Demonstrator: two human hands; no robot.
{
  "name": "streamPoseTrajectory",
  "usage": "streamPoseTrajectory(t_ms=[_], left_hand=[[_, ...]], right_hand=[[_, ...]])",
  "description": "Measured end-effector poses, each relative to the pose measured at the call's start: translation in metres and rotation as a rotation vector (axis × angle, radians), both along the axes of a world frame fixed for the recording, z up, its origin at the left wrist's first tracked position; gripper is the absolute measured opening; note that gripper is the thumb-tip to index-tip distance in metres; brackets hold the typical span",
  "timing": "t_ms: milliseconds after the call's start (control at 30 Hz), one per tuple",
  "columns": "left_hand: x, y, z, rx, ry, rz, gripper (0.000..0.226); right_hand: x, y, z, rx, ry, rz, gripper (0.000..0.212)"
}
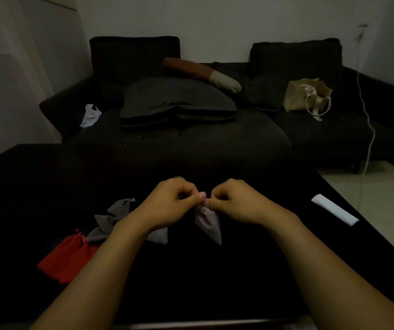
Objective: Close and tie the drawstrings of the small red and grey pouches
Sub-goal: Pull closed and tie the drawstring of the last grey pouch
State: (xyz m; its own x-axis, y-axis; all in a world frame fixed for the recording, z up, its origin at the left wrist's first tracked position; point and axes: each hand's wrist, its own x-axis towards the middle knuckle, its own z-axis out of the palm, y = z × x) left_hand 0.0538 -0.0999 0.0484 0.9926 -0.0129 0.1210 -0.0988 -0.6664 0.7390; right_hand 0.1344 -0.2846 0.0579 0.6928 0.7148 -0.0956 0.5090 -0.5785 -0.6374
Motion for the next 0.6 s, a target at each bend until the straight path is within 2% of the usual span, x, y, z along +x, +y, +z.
streamPoseTrajectory(t_ms=[100,200,267,467,600], left_hand=[[0.001,-0.006,-0.001,-0.035,-0.127,0.020,0.022],[-0.003,-0.010,0.006,-0.415,-0.036,-0.047,0.025],[-0.003,-0.007,0.006,-0.553,0.000,-0.005,0.026],[-0.004,-0.002,0.008,-0.497,-0.034,0.055,0.021],[-0.002,-0.007,0.010,-0.377,-0.198,0.196,0.020]], right_hand=[[0.000,0.003,-0.001,0.049,0.043,0.038,0.028],[0.001,0.002,-0.001,0.152,0.091,0.059,0.025],[0.002,-0.001,0.001,0.189,0.095,0.040,0.026],[0.006,-0.012,0.013,0.183,-0.102,0.008,0.007],[0.006,-0.012,0.010,0.215,-0.197,-0.003,0.013]])
